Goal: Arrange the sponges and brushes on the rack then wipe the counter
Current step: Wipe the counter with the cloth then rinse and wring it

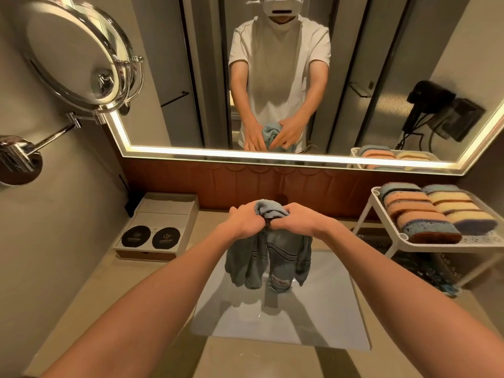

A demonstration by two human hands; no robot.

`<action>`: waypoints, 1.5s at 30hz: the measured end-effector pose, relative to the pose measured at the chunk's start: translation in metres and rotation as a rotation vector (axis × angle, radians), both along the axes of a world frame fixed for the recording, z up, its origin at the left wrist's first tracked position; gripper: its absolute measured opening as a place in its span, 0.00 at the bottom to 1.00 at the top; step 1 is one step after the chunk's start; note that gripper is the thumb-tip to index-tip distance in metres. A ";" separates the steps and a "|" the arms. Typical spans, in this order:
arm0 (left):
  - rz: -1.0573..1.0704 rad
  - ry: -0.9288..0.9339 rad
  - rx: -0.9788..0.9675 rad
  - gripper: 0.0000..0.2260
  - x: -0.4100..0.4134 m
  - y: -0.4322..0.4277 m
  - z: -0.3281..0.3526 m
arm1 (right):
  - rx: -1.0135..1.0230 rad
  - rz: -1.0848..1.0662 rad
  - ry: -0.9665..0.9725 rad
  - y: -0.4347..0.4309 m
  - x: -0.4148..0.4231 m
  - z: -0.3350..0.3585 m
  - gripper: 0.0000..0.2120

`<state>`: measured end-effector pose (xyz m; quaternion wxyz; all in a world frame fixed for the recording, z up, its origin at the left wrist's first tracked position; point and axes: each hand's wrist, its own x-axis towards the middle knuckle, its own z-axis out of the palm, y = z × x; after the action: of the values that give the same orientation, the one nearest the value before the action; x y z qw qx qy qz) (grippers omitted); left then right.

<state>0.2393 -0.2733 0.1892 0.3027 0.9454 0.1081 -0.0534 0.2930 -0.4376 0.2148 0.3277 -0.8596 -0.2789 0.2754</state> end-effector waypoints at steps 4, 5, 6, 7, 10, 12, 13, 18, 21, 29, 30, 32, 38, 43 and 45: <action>0.097 -0.073 -0.188 0.09 -0.001 0.000 -0.003 | -0.022 0.028 0.022 -0.004 0.000 -0.004 0.11; 0.103 -0.101 -0.254 0.10 0.000 0.003 -0.005 | -0.009 0.013 0.024 -0.004 0.000 -0.008 0.13; 0.108 -0.125 -0.312 0.11 0.000 0.005 -0.006 | -0.018 -0.018 -0.002 -0.004 -0.001 -0.011 0.15; 0.096 -0.140 -0.352 0.11 -0.001 0.005 -0.007 | -0.044 -0.045 -0.059 -0.004 -0.002 -0.014 0.16; 0.017 -0.190 -0.350 0.10 -0.002 0.007 -0.006 | -0.083 -0.086 -0.243 -0.001 -0.001 -0.022 0.07; -0.002 -0.203 -0.368 0.12 -0.004 0.004 -0.009 | 0.039 -0.167 -0.224 0.000 -0.001 -0.023 0.08; -0.005 -0.181 -0.393 0.15 -0.005 0.002 -0.012 | 0.145 -0.216 -0.153 0.000 -0.002 -0.021 0.08; -0.105 0.034 -0.638 0.41 -0.011 -0.008 -0.042 | 0.370 -0.355 0.111 0.007 -0.007 -0.011 0.12; -0.072 0.007 -0.765 0.41 -0.015 -0.022 -0.056 | 0.591 -0.518 0.365 0.011 -0.015 -0.007 0.09; 0.240 -0.250 -0.800 0.12 -0.013 -0.046 -0.054 | 1.034 -0.862 0.759 0.014 -0.019 0.001 0.16; 0.223 -0.242 -0.779 0.12 -0.013 -0.045 -0.052 | 1.079 -0.874 0.770 0.013 -0.019 0.001 0.16; 0.177 -0.232 -0.703 0.12 -0.011 -0.042 -0.050 | 1.128 -0.888 0.775 0.011 -0.019 -0.001 0.14; 0.186 -0.199 -0.655 0.15 -0.007 -0.026 -0.053 | 1.250 -0.908 0.849 0.009 -0.017 0.009 0.15; 0.289 -0.159 -0.771 0.12 -0.005 -0.010 -0.035 | 1.092 -0.985 0.545 -0.016 -0.004 -0.018 0.17; 0.318 -0.155 -0.868 0.12 -0.002 -0.005 -0.023 | 0.751 -0.903 0.326 -0.030 -0.008 -0.042 0.14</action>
<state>0.2372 -0.2781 0.1658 0.6816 0.7045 0.1962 0.0240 0.2853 -0.4677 0.1728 0.7314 -0.6655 0.0887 0.1200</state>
